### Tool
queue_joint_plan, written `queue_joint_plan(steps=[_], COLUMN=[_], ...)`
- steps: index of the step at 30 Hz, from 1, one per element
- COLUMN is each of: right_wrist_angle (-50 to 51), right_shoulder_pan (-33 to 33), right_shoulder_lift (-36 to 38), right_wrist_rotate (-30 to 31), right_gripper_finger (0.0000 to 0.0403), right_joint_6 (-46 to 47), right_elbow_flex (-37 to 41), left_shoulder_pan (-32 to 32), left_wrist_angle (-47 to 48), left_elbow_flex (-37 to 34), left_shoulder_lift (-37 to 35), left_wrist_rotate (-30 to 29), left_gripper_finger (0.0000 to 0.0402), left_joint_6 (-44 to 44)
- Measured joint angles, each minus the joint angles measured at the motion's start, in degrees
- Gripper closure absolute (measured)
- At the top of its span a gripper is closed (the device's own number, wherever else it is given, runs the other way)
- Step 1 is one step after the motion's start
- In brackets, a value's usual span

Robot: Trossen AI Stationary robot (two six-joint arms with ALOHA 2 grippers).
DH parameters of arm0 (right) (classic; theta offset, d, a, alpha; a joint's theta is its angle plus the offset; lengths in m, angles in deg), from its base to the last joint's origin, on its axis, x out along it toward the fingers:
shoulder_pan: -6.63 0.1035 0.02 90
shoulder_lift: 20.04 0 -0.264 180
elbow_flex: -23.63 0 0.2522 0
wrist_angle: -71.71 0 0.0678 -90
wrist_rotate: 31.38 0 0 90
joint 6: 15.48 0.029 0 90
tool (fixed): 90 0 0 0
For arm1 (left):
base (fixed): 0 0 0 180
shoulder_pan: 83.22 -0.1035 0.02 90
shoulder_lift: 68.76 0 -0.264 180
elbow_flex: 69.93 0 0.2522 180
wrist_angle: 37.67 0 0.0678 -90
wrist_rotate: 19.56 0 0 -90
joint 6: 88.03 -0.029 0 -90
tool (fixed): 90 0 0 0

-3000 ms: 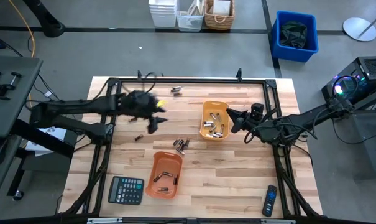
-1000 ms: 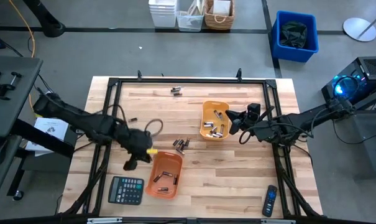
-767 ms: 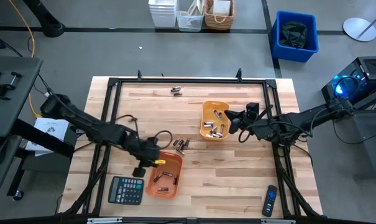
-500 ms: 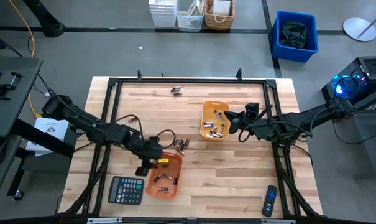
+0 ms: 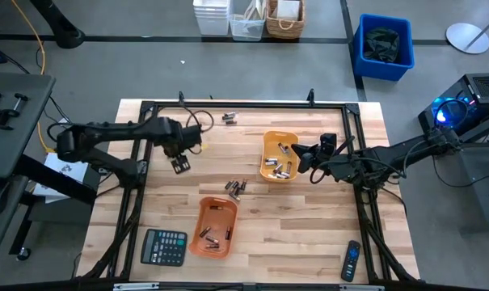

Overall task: Sort batteries
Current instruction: Put the black battery into the orange bin

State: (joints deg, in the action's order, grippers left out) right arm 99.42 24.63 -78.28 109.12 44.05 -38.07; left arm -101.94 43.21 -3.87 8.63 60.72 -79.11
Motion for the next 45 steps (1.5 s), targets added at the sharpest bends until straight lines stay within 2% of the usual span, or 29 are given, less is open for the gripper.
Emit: queue_joint_plan(steps=[3,7,16,19,23,26,28,29,33,39,42,45], right_wrist_angle=[0.0,0.0,0.0,0.0,0.0,0.0,0.0,0.1,0.1,0.1,0.3,0.7], right_shoulder_pan=[0.1,0.1,0.1,0.1,0.1,0.2,0.2,0.2,0.2,0.2,0.2,0.2], right_shoulder_lift=[0.0,0.0,0.0,0.0,0.0,0.0,0.0,0.0,0.0,-0.3,-0.7,-0.7], right_wrist_rotate=[-0.1,-0.1,0.3,0.2,0.0,-0.2,-0.7,-0.8,-0.8,-1.2,-2.5,-4.4], right_gripper_finger=[0.0403,0.0403,0.0403,0.0403,0.0403,0.0403,0.0403,0.0403,0.0403,0.0403,0.0403,0.0403], right_joint_6=[0.0,0.0,0.0,0.0,0.0,0.0,0.0,0.0,0.0,0.0,0.0,0.0], right_elbow_flex=[0.0,0.0,0.0,0.0,0.0,0.0,0.0,0.0,0.0,0.0,0.0,0.0], left_shoulder_pan=[-4.4,-7.0,-11.5,-12.7,-13.3,-13.5,-13.5,-13.5,-13.1,-11.4,-7.8,-1.4], left_wrist_angle=[-2.1,-4.9,-10.0,-10.5,-10.0,-9.2,-8.8,-8.7,-7.7,-7.0,-7.1,-6.7], left_elbow_flex=[-2.9,-5.7,-6.9,-6.8,-6.4,-6.2,-6.2,-6.1,-4.6,-2.4,-1.8,-1.7], left_shoulder_lift=[1.8,4.3,12.9,16.5,20.4,21.1,20.7,20.3,18.0,8.2,1.7,-3.7], left_wrist_rotate=[0.0,-1.2,-0.9,1.8,2.7,4.0,5.0,5.7,7.3,16.4,18.8,20.0], left_gripper_finger=[0.0168,0.0168,0.0168,0.0175,0.0218,0.0291,0.0356,0.0371,0.0372,0.0372,0.0372,0.0372], left_joint_6=[-4.3,-6.9,-11.1,-13.7,-16.7,-17.7,-16.7,-16.1,-13.8,-10.8,-9.1,-6.2])
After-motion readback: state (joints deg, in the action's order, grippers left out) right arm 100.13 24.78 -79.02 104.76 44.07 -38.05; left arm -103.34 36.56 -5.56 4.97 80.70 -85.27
